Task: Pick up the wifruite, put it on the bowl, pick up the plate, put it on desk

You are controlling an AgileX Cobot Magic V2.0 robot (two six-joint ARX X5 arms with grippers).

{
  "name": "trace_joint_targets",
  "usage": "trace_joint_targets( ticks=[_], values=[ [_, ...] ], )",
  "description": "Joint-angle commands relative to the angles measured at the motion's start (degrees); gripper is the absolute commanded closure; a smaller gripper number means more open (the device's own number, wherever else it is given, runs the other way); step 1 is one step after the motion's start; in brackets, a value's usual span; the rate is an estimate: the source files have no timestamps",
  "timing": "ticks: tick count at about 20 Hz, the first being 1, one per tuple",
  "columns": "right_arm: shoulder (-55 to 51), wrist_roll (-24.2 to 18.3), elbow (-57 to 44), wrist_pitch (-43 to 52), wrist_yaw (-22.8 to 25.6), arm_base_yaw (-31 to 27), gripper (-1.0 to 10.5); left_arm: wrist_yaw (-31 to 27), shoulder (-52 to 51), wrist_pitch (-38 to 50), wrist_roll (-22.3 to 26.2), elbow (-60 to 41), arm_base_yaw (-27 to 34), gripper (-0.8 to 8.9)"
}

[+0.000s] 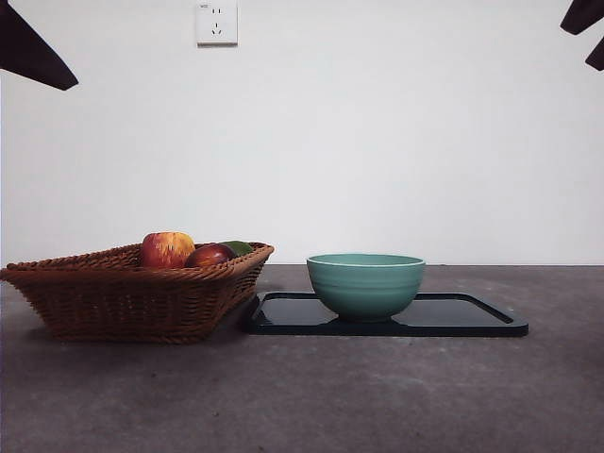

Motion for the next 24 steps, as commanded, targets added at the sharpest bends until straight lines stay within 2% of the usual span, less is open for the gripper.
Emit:
trace_joint_targets(
  ticks=[1,7,10,24],
  values=[
    [0.42,-0.31,0.48,0.57,-0.17,0.35,7.7,0.48,0.26,0.46,0.31,0.44,-0.35,4.39],
    [0.42,-0.37,0.48,0.57,-0.17,0.35,7.7,0.37,1.4,8.09,-1.92,1.7,-0.66,4.41],
    [0.42,-0.39,0.48,0.57,-0.17,0.35,7.7,-2.86,6.34,10.29,-2.08,6.21,-1.22,4.39],
    [0.31,-0.33,0.48,-0.33,-0.61,0.35,7.7,-4.09,49.62,11.5,6.14,41.83,-2.64,4.4]
  ],
)
